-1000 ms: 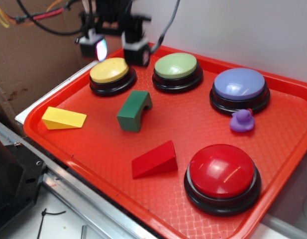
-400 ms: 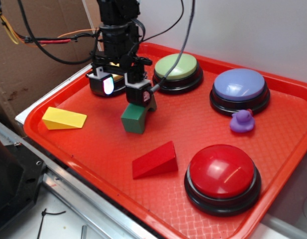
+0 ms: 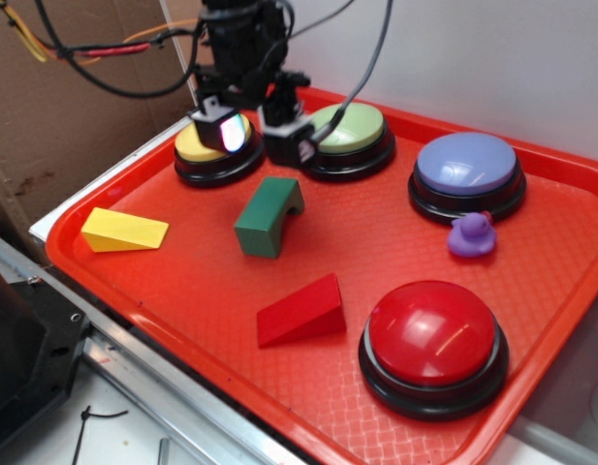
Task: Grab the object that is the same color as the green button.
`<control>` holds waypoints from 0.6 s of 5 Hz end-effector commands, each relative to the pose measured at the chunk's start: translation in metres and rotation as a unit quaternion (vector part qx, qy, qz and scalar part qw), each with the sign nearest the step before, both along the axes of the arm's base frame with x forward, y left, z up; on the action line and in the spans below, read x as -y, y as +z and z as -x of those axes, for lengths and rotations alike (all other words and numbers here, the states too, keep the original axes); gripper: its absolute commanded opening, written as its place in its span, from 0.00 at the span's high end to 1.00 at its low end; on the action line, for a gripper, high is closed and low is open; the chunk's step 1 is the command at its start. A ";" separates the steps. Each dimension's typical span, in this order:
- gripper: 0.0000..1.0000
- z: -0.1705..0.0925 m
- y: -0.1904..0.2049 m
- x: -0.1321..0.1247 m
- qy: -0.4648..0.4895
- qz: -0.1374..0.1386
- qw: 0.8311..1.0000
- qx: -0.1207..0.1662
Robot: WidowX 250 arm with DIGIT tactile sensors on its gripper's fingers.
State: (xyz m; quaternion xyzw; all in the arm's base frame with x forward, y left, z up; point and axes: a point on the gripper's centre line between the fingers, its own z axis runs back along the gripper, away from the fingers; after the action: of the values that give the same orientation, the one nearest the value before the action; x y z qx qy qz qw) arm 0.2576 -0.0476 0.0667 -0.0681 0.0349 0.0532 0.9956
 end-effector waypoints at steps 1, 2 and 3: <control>0.00 0.000 -0.014 -0.005 -0.050 0.071 0.996 -0.036; 0.00 0.004 -0.031 -0.007 -0.058 0.067 0.994 -0.067; 0.00 0.005 -0.049 -0.006 -0.073 0.061 0.992 -0.086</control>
State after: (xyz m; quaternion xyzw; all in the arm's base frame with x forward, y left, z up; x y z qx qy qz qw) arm 0.2553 -0.0538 0.0117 -0.1185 0.1476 -0.0051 0.9819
